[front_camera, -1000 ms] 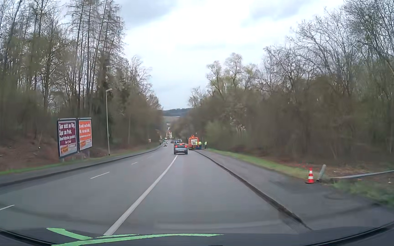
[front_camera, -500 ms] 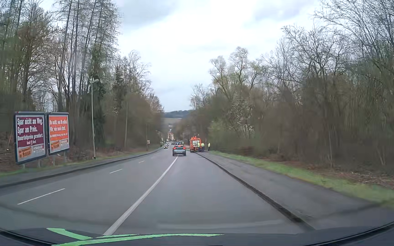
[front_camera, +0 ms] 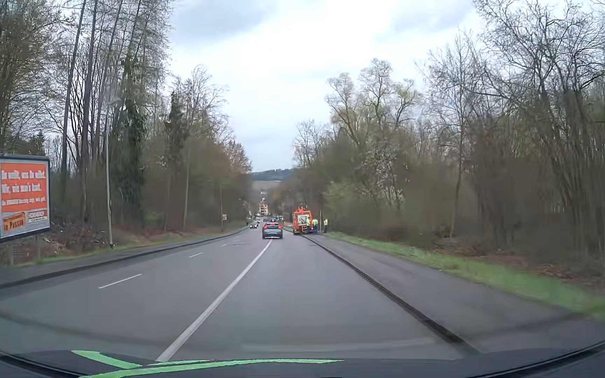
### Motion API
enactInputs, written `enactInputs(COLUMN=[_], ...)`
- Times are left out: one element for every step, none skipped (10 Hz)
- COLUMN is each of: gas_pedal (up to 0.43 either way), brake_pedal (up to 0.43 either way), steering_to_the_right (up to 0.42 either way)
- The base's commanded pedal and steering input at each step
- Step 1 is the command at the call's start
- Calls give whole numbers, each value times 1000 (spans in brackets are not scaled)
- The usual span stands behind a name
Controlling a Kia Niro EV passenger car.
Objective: Follow the waypoints while adhering to traffic rules and regulations
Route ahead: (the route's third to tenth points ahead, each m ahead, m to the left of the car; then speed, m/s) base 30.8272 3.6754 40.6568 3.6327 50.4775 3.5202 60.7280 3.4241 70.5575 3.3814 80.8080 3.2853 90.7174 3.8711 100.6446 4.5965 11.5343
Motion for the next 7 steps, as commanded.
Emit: enactInputs(gas_pedal=[0, 0, 0, 0, 0, 0, 0], brake_pedal=[213, 226, 232, 232, 238, 238, 238], steering_to_the_right=[-6, -7, -7, -8, -9, -11, -13])
